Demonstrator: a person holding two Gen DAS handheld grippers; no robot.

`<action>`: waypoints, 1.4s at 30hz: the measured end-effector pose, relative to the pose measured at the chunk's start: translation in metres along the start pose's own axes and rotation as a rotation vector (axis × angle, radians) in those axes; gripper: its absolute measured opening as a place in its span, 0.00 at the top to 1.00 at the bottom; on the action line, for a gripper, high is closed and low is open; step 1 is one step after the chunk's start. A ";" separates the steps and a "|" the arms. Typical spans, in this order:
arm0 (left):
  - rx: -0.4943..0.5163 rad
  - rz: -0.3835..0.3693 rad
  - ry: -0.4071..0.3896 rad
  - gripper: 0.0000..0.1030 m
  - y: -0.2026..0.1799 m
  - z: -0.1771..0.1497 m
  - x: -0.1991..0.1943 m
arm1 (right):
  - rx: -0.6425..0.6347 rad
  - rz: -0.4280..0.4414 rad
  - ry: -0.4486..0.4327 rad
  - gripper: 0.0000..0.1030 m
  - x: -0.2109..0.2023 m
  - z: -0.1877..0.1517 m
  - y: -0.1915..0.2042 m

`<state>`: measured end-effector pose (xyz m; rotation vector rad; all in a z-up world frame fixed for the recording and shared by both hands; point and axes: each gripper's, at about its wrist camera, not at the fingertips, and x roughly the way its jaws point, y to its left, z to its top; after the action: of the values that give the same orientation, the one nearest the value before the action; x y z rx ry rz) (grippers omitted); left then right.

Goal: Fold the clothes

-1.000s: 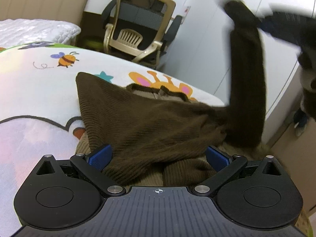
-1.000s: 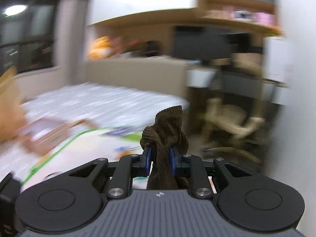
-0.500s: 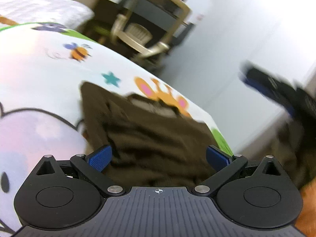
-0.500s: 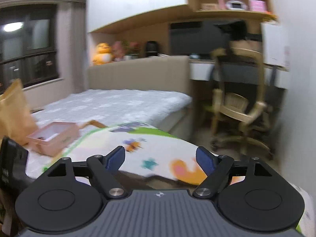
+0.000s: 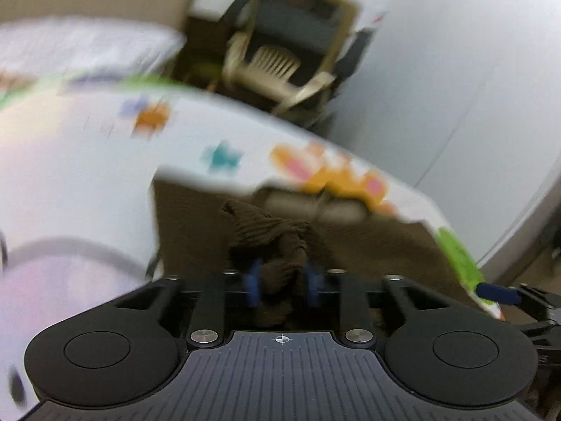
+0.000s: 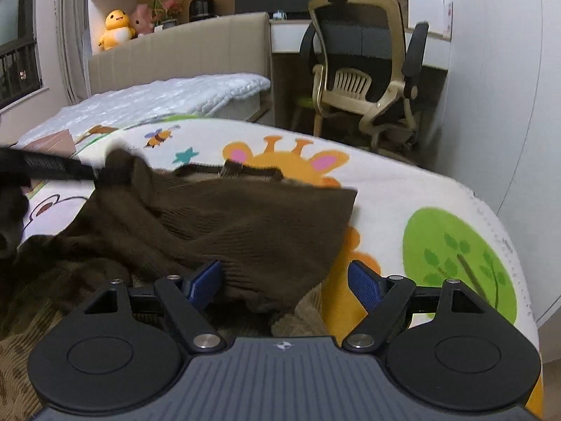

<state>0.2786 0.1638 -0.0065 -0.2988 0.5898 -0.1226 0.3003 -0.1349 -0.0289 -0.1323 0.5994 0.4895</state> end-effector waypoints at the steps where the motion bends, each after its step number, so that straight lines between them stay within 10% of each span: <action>1: 0.046 -0.008 -0.035 0.79 -0.005 0.005 -0.005 | -0.008 -0.004 -0.015 0.23 -0.003 0.003 0.000; 7: 0.187 0.096 -0.019 0.74 -0.004 0.007 0.000 | -0.057 -0.044 -0.049 0.23 0.013 0.027 0.008; 15: 0.194 0.147 0.096 0.35 0.020 -0.007 -0.004 | -0.050 -0.051 0.139 0.23 0.047 0.039 -0.021; 19: 0.005 0.069 0.091 0.13 0.049 0.023 -0.023 | 0.114 0.060 0.066 0.23 0.014 0.075 -0.055; 24: -0.258 -0.006 0.135 0.10 0.090 0.041 -0.007 | 0.215 0.047 0.084 0.25 0.055 0.087 -0.073; 30: -0.277 0.060 0.151 0.10 0.085 0.026 0.034 | 0.255 0.014 0.179 0.41 0.124 0.066 -0.065; 31: -0.268 0.065 0.138 0.10 0.083 0.024 0.036 | 0.247 0.010 0.181 0.42 0.128 0.061 -0.061; 33: -0.236 0.065 0.129 0.15 0.078 0.023 0.038 | 0.169 0.024 0.169 0.81 0.129 0.060 -0.046; 36: -0.188 0.061 0.109 0.70 0.070 0.021 0.035 | 0.111 0.036 0.134 0.87 0.111 0.063 -0.034; 42: -0.063 -0.022 0.037 0.83 0.046 0.024 -0.017 | 0.093 0.125 -0.008 0.87 -0.004 0.057 -0.034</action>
<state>0.2798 0.2168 0.0068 -0.3643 0.6276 -0.1308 0.3433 -0.1514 0.0196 -0.0048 0.6235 0.5817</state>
